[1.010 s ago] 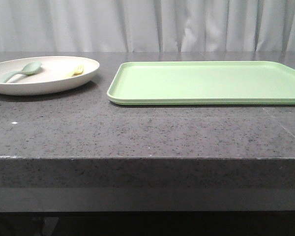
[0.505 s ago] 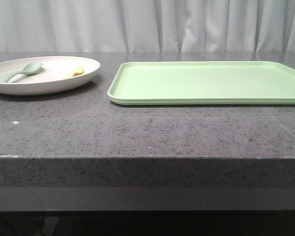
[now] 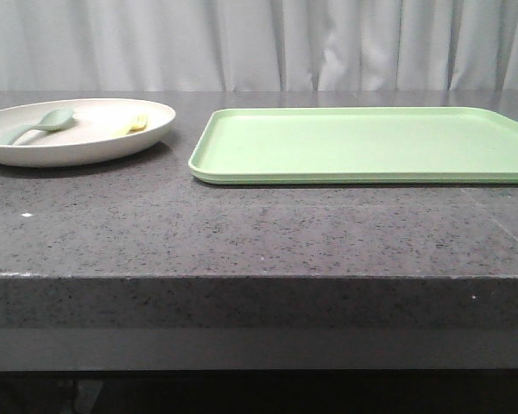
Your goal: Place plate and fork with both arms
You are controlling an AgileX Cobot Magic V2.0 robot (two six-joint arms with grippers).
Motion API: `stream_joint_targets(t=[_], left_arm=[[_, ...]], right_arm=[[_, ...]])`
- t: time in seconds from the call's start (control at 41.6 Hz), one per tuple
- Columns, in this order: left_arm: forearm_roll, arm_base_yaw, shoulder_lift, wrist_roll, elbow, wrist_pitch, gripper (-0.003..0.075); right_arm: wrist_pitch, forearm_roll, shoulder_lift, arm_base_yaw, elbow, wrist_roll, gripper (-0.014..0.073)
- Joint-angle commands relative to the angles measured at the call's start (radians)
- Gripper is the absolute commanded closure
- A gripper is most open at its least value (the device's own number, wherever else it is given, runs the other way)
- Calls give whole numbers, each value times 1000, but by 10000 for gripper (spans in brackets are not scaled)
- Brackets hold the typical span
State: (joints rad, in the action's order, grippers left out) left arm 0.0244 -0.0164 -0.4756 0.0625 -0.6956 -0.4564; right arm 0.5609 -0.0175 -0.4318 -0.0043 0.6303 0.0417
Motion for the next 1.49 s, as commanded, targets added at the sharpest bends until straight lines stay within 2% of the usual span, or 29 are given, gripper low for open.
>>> stream_joint_targets(t=[0.0, 0.072, 0.144, 0.192, 0.265, 0.289, 0.337, 0.385, 0.433, 0.697, 1.251, 1.323, 1.467], left_arm=[[-3, -8, -12, 7, -34, 74, 738], [1, -8, -12, 7, -34, 70, 737], [-2, -8, -12, 7, -34, 70, 694], [-24, -8, -12, 7, -34, 70, 608], [-69, -8, -12, 7, -34, 70, 405], [-83, -8, -12, 7, -34, 70, 346], [-85, -8, -12, 7, -34, 70, 209], [-83, -8, -12, 7, -34, 70, 127], [-81, -8, -12, 7, -34, 70, 92], [-81, -8, -12, 7, -34, 70, 130], [-73, -8, -28, 7, 27, 106, 267], [-73, -8, -42, 7, 11, 87, 271], [-96, -8, -131, 7, -80, -33, 271]], right_arm=[[-70, -11, -14, -4, 35, -4, 661], [-69, -11, -14, -4, 35, -4, 657], [-63, -11, -14, -4, 35, -2, 592], [-58, -11, -14, -4, 35, -2, 491], [-54, -13, -14, -4, 35, -3, 309], [-54, -13, -14, -4, 35, -3, 223], [-53, -13, -14, -4, 35, -3, 139], [-53, -13, -14, -4, 35, -3, 72], [-53, -13, -14, -4, 35, -3, 39], [-53, -13, -14, -4, 35, -3, 34], [-52, -13, -14, -4, 35, -3, 34], [-51, -13, -14, -4, 35, -3, 34], [-51, -13, -14, -4, 35, -3, 34]])
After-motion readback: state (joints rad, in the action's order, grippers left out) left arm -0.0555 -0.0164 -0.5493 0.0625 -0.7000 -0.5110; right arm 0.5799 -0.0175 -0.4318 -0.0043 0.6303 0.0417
